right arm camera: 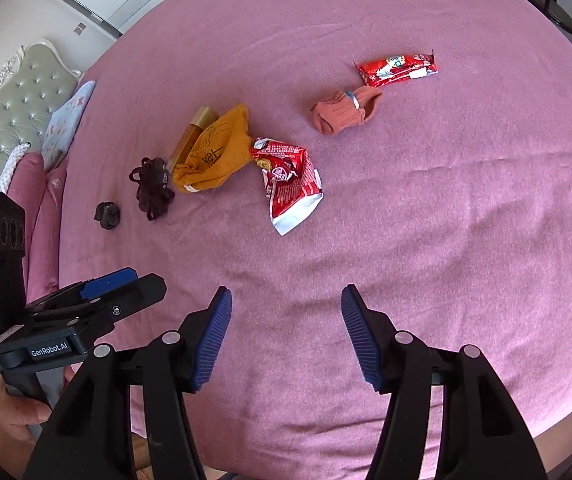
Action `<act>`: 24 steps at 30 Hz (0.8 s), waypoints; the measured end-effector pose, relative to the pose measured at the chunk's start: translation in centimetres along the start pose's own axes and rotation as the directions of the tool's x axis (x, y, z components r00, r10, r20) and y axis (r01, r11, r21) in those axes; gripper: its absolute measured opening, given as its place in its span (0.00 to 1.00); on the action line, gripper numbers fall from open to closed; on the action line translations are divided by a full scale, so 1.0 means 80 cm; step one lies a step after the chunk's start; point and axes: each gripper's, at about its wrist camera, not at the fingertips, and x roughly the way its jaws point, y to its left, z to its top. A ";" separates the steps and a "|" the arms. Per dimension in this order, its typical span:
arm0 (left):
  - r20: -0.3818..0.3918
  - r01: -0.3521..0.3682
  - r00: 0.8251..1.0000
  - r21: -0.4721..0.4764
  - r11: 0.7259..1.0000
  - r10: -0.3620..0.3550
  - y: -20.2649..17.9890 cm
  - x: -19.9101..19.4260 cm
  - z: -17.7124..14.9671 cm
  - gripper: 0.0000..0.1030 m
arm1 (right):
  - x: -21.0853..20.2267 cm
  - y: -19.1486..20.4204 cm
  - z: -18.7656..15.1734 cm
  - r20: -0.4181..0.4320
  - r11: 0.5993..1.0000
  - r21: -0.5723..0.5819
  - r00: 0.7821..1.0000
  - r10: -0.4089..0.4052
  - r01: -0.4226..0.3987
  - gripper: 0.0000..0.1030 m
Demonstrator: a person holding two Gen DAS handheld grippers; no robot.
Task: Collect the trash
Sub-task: 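Return both tools over the bed toward the orange pouch and wrapper, then grasp the orange pouch with the left tool while the right tool grasps the red wrapper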
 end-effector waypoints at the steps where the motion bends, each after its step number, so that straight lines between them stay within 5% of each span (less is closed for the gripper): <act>1: -0.002 -0.007 1.000 0.002 1.000 0.007 0.002 0.005 0.009 0.81 | 0.007 -0.002 0.009 -0.006 1.000 0.002 1.000 0.001 -0.001 0.55; 13: -0.042 -0.127 0.990 0.091 0.988 0.132 0.025 0.079 0.112 0.81 | 0.102 -0.021 0.098 -0.111 1.000 -0.009 0.994 -0.010 0.009 0.55; 17: -0.056 -0.185 0.979 0.157 0.970 0.195 0.029 0.107 0.137 0.95 | 0.133 -0.025 0.114 -0.152 1.000 -0.019 0.988 -0.022 0.019 0.55; 24: -0.087 -0.246 0.962 0.142 0.959 0.260 0.064 0.138 0.170 0.96 | 0.158 -0.029 0.126 -0.182 1.000 0.008 0.983 -0.008 0.010 0.55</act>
